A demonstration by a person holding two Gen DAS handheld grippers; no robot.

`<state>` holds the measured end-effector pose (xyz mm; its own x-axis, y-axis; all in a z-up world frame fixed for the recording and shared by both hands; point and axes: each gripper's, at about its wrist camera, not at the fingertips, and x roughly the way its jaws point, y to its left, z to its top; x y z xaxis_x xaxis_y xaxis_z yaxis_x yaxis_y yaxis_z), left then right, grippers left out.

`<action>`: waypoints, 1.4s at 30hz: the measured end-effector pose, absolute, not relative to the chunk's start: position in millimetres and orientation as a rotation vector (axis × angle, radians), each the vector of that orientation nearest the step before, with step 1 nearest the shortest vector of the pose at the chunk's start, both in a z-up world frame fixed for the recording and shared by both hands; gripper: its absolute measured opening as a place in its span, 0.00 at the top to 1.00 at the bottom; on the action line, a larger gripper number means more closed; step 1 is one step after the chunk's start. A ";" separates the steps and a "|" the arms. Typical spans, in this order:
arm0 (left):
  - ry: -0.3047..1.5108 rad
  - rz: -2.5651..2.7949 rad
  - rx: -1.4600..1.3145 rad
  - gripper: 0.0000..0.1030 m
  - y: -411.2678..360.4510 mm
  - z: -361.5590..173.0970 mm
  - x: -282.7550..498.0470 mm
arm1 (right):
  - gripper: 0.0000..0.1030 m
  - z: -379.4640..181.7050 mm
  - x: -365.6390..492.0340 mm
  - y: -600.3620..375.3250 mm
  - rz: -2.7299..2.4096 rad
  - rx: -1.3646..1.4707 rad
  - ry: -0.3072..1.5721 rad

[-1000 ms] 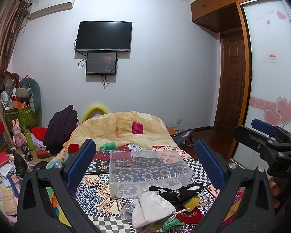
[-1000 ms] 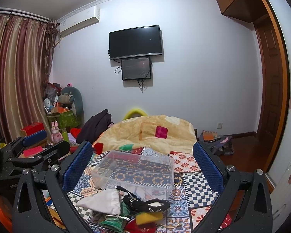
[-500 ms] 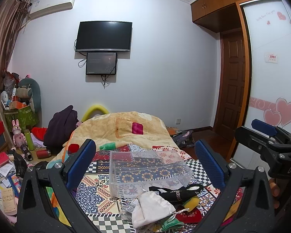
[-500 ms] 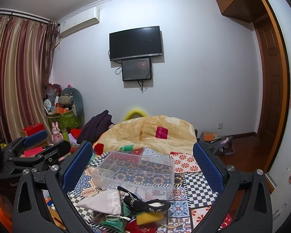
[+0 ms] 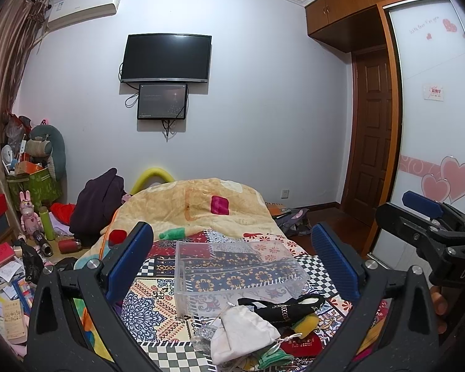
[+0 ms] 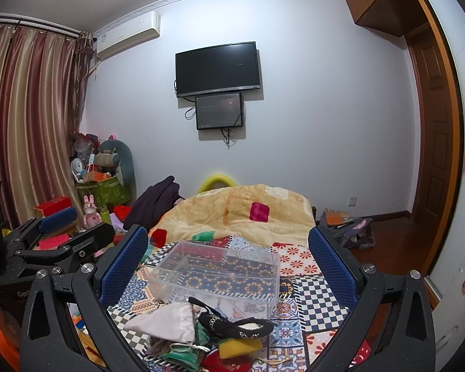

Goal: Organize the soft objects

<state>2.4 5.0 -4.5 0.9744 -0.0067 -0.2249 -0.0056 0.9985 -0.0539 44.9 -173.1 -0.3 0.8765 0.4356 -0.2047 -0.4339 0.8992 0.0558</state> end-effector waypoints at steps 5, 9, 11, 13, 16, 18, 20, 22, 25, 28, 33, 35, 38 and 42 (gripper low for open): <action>0.228 0.000 -0.052 0.00 4.6 -3.8 2.1 | 0.00 -0.3 44.8 -173.1 0.453 0.009 0.215; 0.228 0.000 -0.052 0.00 4.4 -3.7 2.3 | 0.00 0.0 44.4 -172.8 0.452 0.009 0.214; 0.228 0.000 -0.051 0.00 3.9 -3.4 2.3 | 0.00 0.4 44.1 -172.5 0.453 0.010 0.214; 0.228 -0.001 -0.050 0.00 3.2 -3.1 2.5 | 0.00 1.3 43.8 -172.7 0.455 0.011 0.213; 0.228 -0.002 -0.051 0.00 3.4 -3.8 2.3 | 0.00 1.1 43.5 -172.9 0.454 0.011 0.212; 0.229 -0.007 -0.051 0.00 2.2 -4.1 2.4 | 0.00 0.9 43.6 -172.8 0.455 0.010 0.214; 0.233 -0.014 -0.050 0.00 2.1 -4.8 2.1 | 0.00 0.5 43.5 -172.7 0.454 0.007 0.216; 0.245 -0.017 -0.047 0.00 1.5 -6.9 3.7 | 0.00 -1.4 44.8 -172.7 0.451 0.005 0.225; 0.284 -0.023 -0.043 0.00 2.6 -13.3 9.9 | 0.00 -6.7 49.7 -173.4 0.444 0.002 0.254; 0.337 -0.034 -0.047 0.00 3.9 -24.1 18.6 | 0.00 -16.3 55.9 -174.3 0.441 -0.009 0.297; 0.426 -0.053 -0.054 0.03 3.8 -50.9 29.8 | 0.00 -41.0 67.9 -175.1 0.422 -0.030 0.381; 0.467 -0.054 -0.050 0.09 2.6 -64.0 33.8 | 0.00 -53.1 73.1 -174.2 0.428 -0.031 0.424; 0.537 -0.058 -0.066 0.14 5.3 -85.0 41.9 | 0.00 -70.2 80.6 -174.7 0.442 -0.035 0.486; 0.622 -0.067 -0.107 0.20 12.7 -114.1 53.2 | 0.01 -93.4 87.0 -171.2 0.468 -0.053 0.562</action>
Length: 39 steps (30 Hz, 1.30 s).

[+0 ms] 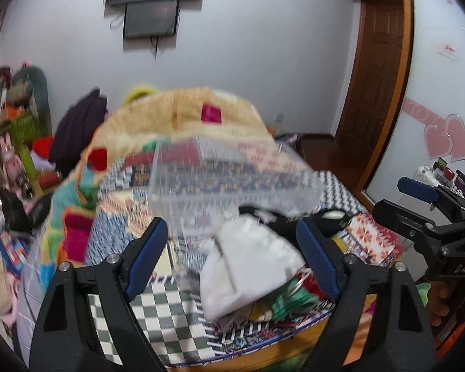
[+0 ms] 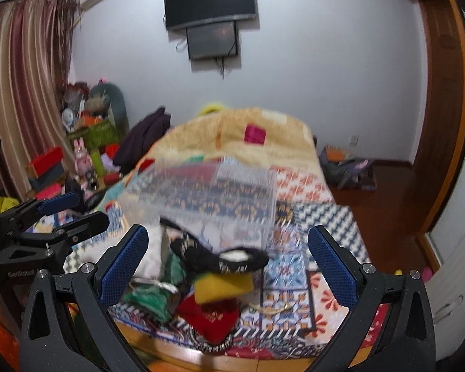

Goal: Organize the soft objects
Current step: 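Grasp the white cloth with the left gripper while the right grasps the black chain bag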

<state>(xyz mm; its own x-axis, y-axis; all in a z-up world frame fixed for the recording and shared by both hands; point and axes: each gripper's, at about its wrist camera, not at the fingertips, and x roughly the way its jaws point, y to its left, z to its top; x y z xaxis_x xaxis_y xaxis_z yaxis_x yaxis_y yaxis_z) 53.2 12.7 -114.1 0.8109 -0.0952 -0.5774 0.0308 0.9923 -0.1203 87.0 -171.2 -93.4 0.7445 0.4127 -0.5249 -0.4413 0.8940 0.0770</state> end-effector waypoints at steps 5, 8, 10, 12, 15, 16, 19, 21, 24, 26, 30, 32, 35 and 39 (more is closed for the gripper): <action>0.713 -0.095 -0.165 0.31 21.7 -141.0 68.6 | 0.13 -113.9 97.0 -163.0 0.501 -0.066 0.651; 0.733 -0.115 -0.181 0.35 22.9 -152.6 73.8 | 0.18 -123.0 102.0 -157.4 0.507 -0.076 0.682; 0.741 -0.127 -0.177 0.42 21.6 -157.2 76.7 | 0.22 -126.7 106.7 -153.8 0.510 -0.084 0.700; 0.752 -0.150 -0.178 0.50 19.6 -161.9 78.7 | 0.28 -130.3 112.7 -148.8 0.514 -0.094 0.715; 0.764 -0.167 -0.178 0.64 19.3 -166.0 81.4 | 0.32 -133.1 116.3 -144.8 0.506 -0.117 0.718; 0.764 -0.166 -0.176 0.68 18.4 -166.4 81.6 | 0.37 -133.8 117.1 -143.9 0.505 -0.123 0.719; 0.759 -0.163 -0.171 0.78 17.4 -166.0 79.6 | 0.46 -135.2 118.9 -144.2 0.505 -0.130 0.724; 0.753 -0.164 -0.175 0.82 18.3 -164.3 78.3 | 0.51 -134.5 119.2 -144.8 0.503 -0.133 0.722; 0.738 -0.166 -0.175 0.88 20.1 -159.7 75.6 | 0.61 -132.8 122.1 -145.1 0.506 -0.131 0.722; 0.721 -0.162 -0.168 0.88 20.8 -154.8 73.0 | 0.67 -131.5 123.3 -146.2 0.504 -0.128 0.718; 0.672 -0.148 -0.147 0.89 21.2 -140.0 62.8 | 0.74 -125.7 122.8 -149.4 0.509 -0.114 0.707; 0.648 -0.139 -0.142 0.89 22.6 -131.6 59.6 | 0.79 -121.5 121.9 -151.2 0.508 -0.103 0.694; 0.613 -0.117 -0.134 0.89 26.6 -119.0 58.8 | 0.82 -112.4 120.2 -154.2 0.512 -0.088 0.666; 0.569 -0.098 -0.131 0.89 32.0 -102.5 61.0 | 0.86 -96.5 117.4 -155.8 0.508 -0.083 0.606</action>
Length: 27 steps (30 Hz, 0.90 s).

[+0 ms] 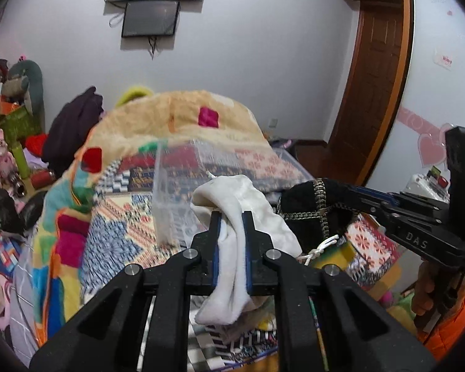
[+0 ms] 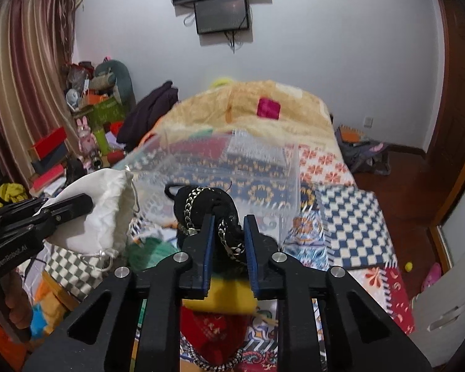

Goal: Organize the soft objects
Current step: 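Grasp the white cloth with the left gripper while the right grasps the black chain bag, then drop the white cloth into the clear box with the left gripper while the right drops the black bag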

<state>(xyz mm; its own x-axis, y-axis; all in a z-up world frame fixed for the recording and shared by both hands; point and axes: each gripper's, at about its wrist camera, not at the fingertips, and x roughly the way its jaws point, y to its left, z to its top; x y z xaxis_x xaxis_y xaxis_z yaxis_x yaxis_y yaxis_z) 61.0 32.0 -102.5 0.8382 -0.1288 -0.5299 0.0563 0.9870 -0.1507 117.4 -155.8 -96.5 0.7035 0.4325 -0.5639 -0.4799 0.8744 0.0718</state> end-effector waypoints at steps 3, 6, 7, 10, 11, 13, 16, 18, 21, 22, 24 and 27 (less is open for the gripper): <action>0.534 -0.082 -0.112 0.89 32.9 -90.0 65.5 | 0.87 -85.4 117.2 -156.2 0.508 -0.073 0.568; 0.504 -0.062 -0.092 0.89 33.9 -79.9 74.2 | 0.88 -75.6 120.4 -156.7 0.504 -0.065 0.533; 0.501 -0.060 -0.088 0.89 33.6 -77.5 77.4 | 0.88 -73.1 121.2 -156.2 0.502 -0.065 0.523; 0.491 -0.048 -0.077 0.89 35.2 -70.8 89.8 | 0.88 -65.6 128.0 -153.3 0.493 -0.068 0.495; 0.490 -0.046 -0.077 0.89 36.6 -68.9 95.6 | 0.88 -63.2 130.9 -152.2 0.489 -0.066 0.485; 0.494 -0.047 -0.082 0.89 37.4 -66.9 104.4 | 0.88 -58.2 137.6 -150.2 0.486 -0.057 0.470; 0.505 -0.039 -0.081 0.89 40.7 -67.1 120.8 | 0.88 -52.7 148.8 -146.8 0.474 -0.043 0.448; 0.518 -0.030 -0.077 0.89 41.5 -69.7 133.4 | 0.88 -51.5 156.4 -143.4 0.463 -0.037 0.442; 0.540 -0.014 -0.074 0.89 43.3 -77.1 150.9 | 0.88 -54.4 167.7 -139.0 0.448 -0.029 0.447; 0.554 -0.011 -0.073 0.89 43.8 -81.9 157.9 | 0.88 -56.6 172.0 -137.5 0.445 -0.030 0.454; 0.583 -0.008 -0.068 0.89 43.8 -91.5 171.7 | 0.88 -64.0 180.5 -132.0 0.436 -0.043 0.475; 0.634 -0.001 -0.056 0.89 41.6 -107.1 189.8 | 0.88 -78.9 190.3 -125.3 0.435 -0.062 0.519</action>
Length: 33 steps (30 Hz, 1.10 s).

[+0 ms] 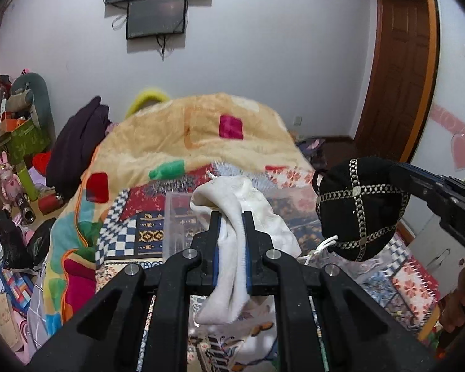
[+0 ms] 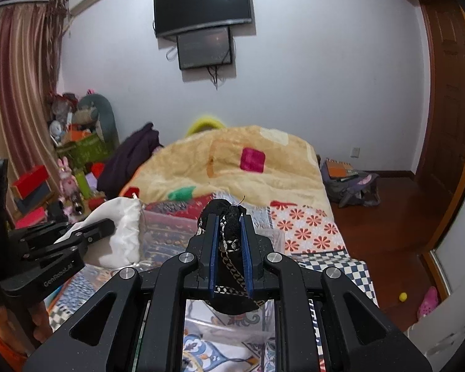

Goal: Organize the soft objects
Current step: 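Drop the white cloth into the clear box with the left gripper while the right drops the black bag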

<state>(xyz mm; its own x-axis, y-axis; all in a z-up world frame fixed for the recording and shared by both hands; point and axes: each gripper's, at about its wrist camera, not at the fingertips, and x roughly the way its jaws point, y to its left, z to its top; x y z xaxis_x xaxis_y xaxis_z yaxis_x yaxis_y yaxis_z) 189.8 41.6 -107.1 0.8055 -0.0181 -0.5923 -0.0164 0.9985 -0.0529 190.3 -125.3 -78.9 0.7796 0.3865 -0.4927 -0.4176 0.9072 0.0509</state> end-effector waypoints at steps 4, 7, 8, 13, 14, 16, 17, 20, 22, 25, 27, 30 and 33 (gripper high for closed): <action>0.717 -0.029 -0.057 0.89 38.6 -127.0 209.4 | 0.88 -100.6 203.1 -119.9 0.453 -0.073 0.595; 0.758 -0.048 -0.033 0.89 32.7 -137.6 217.6 | 0.88 -110.8 210.0 -117.5 0.467 -0.079 0.647; 0.772 -0.056 -0.028 0.89 30.7 -140.3 219.6 | 0.88 -113.9 212.1 -117.6 0.471 -0.079 0.665; 0.798 -0.082 -0.028 0.75 26.2 -143.0 218.0 | 0.80 -121.0 218.5 -115.8 0.471 -0.096 0.727; 0.794 -0.081 -0.030 0.70 26.4 -142.2 217.6 | 0.75 -120.4 217.2 -116.9 0.473 -0.096 0.731; 0.773 -0.079 -0.030 0.55 26.7 -136.6 211.4 | 0.66 -116.1 214.4 -119.6 0.474 -0.092 0.723; 0.758 -0.077 -0.030 0.54 27.4 -132.6 207.4 | 0.58 -112.6 211.7 -120.7 0.474 -0.091 0.713; 0.728 -0.089 -0.036 0.52 29.1 -118.7 194.4 | 0.48 -100.0 203.0 -125.6 0.474 -0.091 0.668; 0.704 -0.087 -0.040 0.43 30.7 -108.7 183.5 | 0.46 -89.9 192.8 -128.9 0.481 -0.095 0.641; 0.658 -0.075 -0.032 0.34 30.8 -96.6 162.7 | 0.39 -80.7 179.8 -133.1 0.489 -0.094 0.609; 0.637 -0.073 -0.019 0.31 29.2 -91.7 147.1 | 0.38 -76.3 167.6 -136.8 0.496 -0.098 0.588; 0.622 -0.073 -0.011 0.25 28.1 -89.9 128.1 | 0.37 -73.5 150.7 -143.4 0.510 -0.090 0.571; 0.610 -0.072 -0.023 0.25 29.0 -92.4 109.7 | 0.37 -75.7 136.4 -149.2 0.527 -0.079 0.573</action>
